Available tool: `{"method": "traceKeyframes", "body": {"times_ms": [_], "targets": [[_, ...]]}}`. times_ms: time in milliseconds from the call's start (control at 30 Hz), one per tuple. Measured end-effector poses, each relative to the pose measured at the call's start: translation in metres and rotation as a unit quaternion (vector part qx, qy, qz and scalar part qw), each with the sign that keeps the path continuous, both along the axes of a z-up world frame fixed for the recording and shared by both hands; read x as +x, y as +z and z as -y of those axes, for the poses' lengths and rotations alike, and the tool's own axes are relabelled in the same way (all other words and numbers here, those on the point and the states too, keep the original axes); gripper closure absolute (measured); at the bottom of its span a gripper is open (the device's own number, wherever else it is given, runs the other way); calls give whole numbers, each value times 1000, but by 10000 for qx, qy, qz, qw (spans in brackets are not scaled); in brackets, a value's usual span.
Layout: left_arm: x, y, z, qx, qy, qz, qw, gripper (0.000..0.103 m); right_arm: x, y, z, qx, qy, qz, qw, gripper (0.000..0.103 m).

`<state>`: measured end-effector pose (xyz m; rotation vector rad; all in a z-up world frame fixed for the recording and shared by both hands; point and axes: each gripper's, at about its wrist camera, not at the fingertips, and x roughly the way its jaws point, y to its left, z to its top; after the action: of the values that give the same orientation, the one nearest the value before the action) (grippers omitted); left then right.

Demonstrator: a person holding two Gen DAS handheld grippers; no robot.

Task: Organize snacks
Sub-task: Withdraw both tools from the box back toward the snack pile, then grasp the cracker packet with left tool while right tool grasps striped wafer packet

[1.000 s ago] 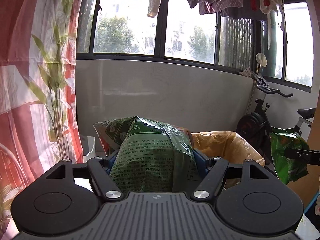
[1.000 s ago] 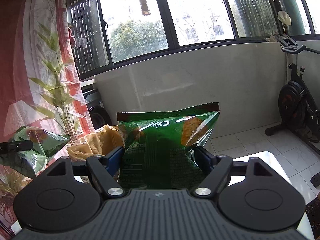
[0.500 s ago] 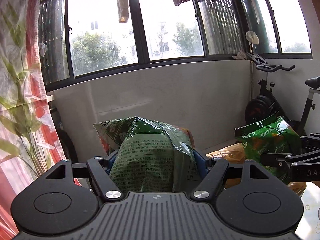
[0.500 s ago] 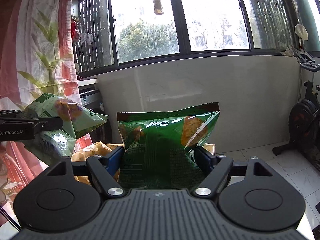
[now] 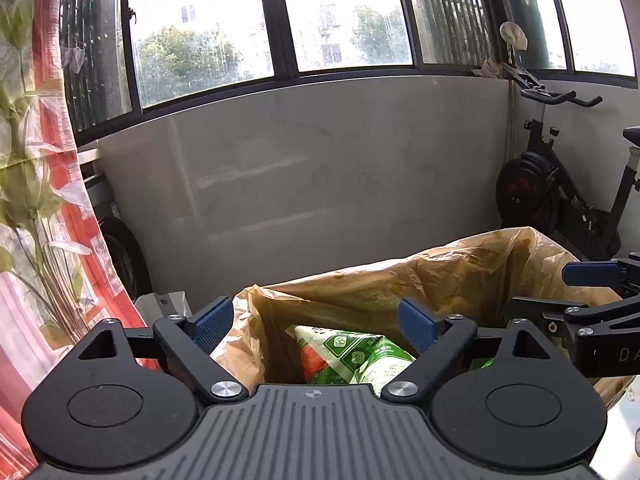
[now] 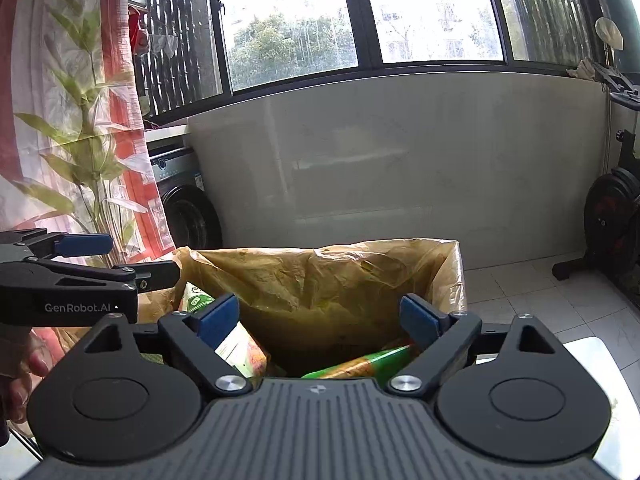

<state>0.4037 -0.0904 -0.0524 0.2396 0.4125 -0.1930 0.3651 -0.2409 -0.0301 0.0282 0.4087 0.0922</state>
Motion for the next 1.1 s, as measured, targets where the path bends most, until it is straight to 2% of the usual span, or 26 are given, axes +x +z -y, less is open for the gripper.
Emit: {"method": "traceKeyframes", "body": {"times_ms": [267,400,567,767,933,1100], "targets": [[-27,10,-41,-651,54,-448,9969,14,-36,13,-5,140,110,164,9997,13],[-54,12,-63,-875,49,-546,9947,18,-62,18,-11,242,140,287,9992,13],[-96,1,-95,-1074,76,-588,9924,19,-99,10,-20,329,144,341,9988,13],[-143,-36,-126,-1334,374,-919,9861,25,-138,-25,-28,383,-55,110,9992,13],[-176,-78,-131,-1651,707,-1443,9731,33,-165,-65,-38,286,-41,-329,9990,15],[-201,-117,-123,-1744,683,-1948,9628,36,-183,-99,-46,-2,-50,-846,9964,23]]}}
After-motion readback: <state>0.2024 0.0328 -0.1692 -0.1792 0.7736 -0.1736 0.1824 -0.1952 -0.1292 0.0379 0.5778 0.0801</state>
